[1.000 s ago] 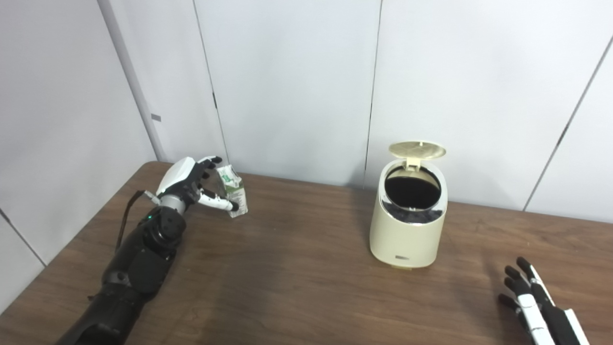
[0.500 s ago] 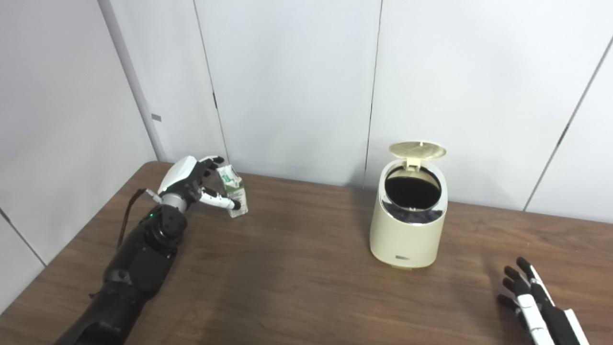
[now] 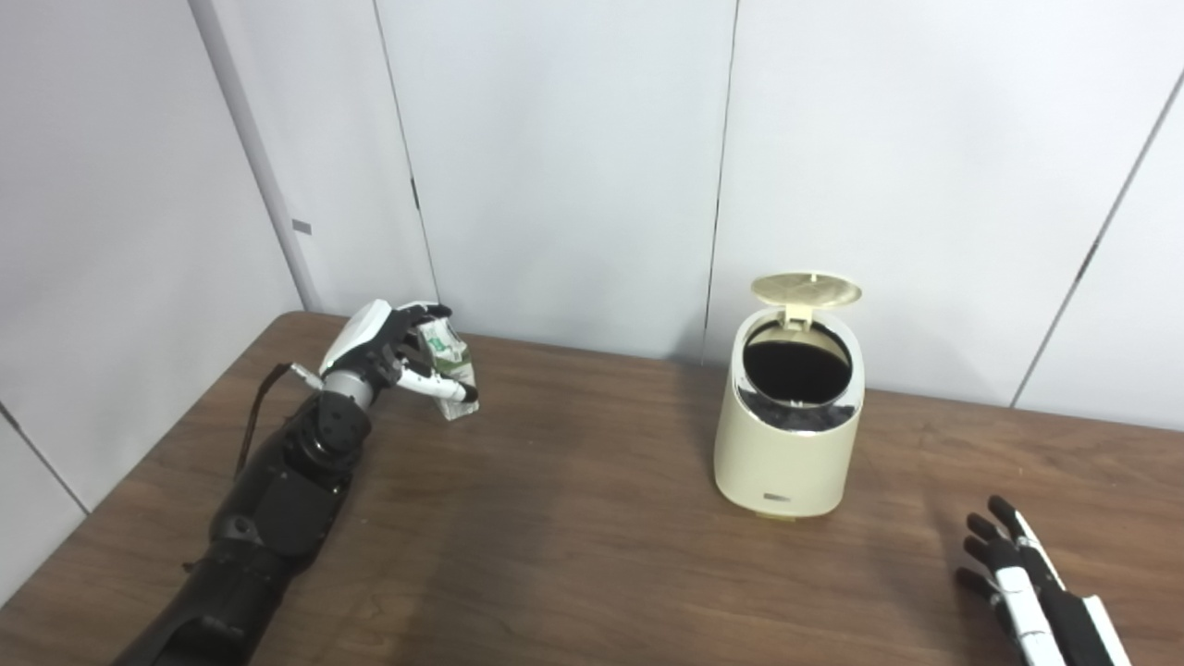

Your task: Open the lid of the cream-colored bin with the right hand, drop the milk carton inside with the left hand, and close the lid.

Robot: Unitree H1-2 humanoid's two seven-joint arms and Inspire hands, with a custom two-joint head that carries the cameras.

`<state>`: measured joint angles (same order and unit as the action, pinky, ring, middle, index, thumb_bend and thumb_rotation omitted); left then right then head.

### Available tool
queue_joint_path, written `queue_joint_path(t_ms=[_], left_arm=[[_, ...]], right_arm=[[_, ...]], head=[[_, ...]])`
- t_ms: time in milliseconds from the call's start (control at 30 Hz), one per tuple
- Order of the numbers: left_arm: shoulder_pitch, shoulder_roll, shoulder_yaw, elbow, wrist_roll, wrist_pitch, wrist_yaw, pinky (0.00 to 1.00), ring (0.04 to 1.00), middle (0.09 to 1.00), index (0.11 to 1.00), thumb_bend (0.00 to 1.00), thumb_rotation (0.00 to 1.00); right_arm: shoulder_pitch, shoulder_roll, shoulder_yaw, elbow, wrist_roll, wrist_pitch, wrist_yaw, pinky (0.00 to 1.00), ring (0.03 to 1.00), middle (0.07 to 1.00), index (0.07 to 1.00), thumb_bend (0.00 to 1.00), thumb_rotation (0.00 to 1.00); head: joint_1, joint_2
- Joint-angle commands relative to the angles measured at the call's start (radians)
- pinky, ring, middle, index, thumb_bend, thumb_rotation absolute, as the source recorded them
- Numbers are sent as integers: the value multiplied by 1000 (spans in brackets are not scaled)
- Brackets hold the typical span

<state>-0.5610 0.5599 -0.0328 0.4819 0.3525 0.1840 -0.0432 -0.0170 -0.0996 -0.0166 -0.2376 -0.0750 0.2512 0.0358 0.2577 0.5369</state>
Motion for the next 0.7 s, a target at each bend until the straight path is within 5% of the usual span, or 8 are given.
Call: queue_joint_path(t_ms=[0, 667], left_arm=[[-54, 24, 14, -32, -4, -2, 6, 607, 740, 829, 851, 915, 112], [-49, 28, 3, -37, 10, 0, 7, 527, 624, 690, 751, 803, 27]], right_arm=[[-25, -4, -2, -33, -1, -20, -3, 824, 906, 911, 941, 547, 888], [-25, -1, -6, -37, 5, -12, -3, 836, 913, 917, 944, 520, 884]], head=[[1, 3], [-1, 12]])
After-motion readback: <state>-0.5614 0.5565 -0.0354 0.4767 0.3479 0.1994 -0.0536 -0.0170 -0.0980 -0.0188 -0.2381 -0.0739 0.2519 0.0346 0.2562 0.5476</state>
